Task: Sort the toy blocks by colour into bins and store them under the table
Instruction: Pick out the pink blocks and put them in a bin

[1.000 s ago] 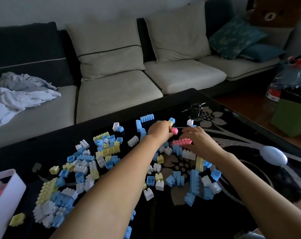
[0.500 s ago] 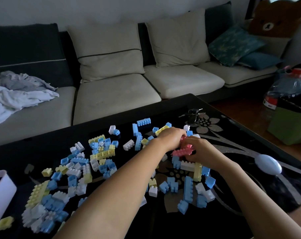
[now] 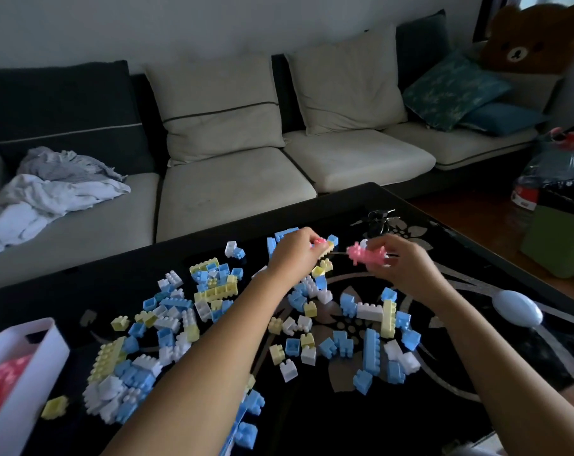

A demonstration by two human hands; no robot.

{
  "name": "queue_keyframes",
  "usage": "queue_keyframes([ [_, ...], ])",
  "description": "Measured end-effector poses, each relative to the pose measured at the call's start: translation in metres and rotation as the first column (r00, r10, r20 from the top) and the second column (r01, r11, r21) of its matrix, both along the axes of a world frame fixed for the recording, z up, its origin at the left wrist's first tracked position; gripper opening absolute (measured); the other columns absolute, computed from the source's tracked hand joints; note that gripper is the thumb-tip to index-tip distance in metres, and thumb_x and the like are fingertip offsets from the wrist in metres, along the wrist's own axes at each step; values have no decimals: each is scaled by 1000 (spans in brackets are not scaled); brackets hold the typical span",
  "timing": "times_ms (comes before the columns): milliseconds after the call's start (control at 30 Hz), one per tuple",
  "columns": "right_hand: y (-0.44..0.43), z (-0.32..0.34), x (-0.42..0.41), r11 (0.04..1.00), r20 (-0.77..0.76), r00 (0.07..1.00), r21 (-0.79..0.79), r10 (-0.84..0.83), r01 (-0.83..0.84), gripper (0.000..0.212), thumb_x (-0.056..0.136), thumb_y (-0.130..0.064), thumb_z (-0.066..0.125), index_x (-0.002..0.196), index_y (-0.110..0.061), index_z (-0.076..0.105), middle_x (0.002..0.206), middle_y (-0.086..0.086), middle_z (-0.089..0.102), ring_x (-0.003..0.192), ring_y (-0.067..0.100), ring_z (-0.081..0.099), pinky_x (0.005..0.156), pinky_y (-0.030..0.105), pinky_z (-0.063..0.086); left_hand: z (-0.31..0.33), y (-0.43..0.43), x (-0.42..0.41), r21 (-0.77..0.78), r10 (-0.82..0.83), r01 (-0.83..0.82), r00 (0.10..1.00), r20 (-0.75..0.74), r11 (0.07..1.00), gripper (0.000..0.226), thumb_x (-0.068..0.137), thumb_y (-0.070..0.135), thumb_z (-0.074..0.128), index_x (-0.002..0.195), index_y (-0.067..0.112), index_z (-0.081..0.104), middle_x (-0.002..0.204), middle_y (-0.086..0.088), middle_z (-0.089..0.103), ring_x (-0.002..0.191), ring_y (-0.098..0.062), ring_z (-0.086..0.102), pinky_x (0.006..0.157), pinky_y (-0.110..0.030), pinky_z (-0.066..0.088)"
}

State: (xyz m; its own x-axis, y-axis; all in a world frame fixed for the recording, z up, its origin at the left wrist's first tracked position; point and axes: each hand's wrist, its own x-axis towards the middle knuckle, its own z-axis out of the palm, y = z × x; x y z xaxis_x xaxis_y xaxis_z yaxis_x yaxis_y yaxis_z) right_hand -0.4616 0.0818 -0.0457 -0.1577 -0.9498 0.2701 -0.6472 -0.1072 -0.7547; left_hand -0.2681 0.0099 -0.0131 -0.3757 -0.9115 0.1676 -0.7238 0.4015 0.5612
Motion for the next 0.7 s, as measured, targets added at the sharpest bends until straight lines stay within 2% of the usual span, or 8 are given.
queue_keyframes([
  [100,9,22,8,980,479,870,84,118,-179,31,74,-21,76,102,-15,64,97,0,68,87,9,66,71,19,53,2,14,31,-33,25,-25,1000,12,999,27,97,35,49,110,13,60,96,-1,62,83,-13,57,73,-29,47],
  [133,11,25,13,947,718,673,59,179,-315,37,73,-24,75,105,-10,63,100,6,68,92,13,66,74,21,54,2,20,41,-24,35,-35,999,1,999,28,97,35,48,111,14,59,97,0,61,85,-12,57,72,-27,45],
  [200,14,31,27,890,937,320,19,144,-456,36,80,-19,64,111,-2,58,104,15,65,93,20,66,76,23,57,2,31,60,27,56,-54,997,-61,998,27,97,36,48,111,15,58,97,3,59,85,-8,55,68,-21,41],
  [267,16,34,49,859,975,219,73,47,-507,33,84,-18,52,112,1,53,102,19,63,88,22,64,74,26,58,4,41,84,77,101,-89,981,-166,993,28,96,37,49,110,15,59,94,5,60,84,-8,55,67,-19,39],
  [400,14,38,100,777,978,170,199,-120,-598,34,85,-25,52,110,-2,54,81,13,61,65,17,59,54,23,54,11,64,145,157,253,-217,928,-273,964,33,96,41,47,113,15,59,84,8,54,86,-16,56,68,-23,37],
  [533,9,39,159,699,939,334,296,-87,-651,32,97,-34,40,93,-4,53,51,0,43,37,5,37,31,13,29,18,85,210,173,355,-312,868,-348,934,32,94,38,50,109,12,62,84,-4,60,86,-18,61,73,-29,44],
  [600,7,40,194,685,906,422,325,-28,-652,36,98,-37,40,90,-5,55,48,-3,38,34,3,30,29,13,21,21,97,246,164,417,-384,846,-332,909,28,94,39,52,105,16,62,77,1,58,70,-7,54,66,-27,41],
  [700,4,42,247,695,851,524,368,16,-618,36,96,-36,48,94,-3,59,57,1,46,34,2,32,31,12,21,22,115,296,112,521,-511,810,-270,852,29,93,38,53,106,14,63,81,5,62,80,-11,59,72,-25,40],
])
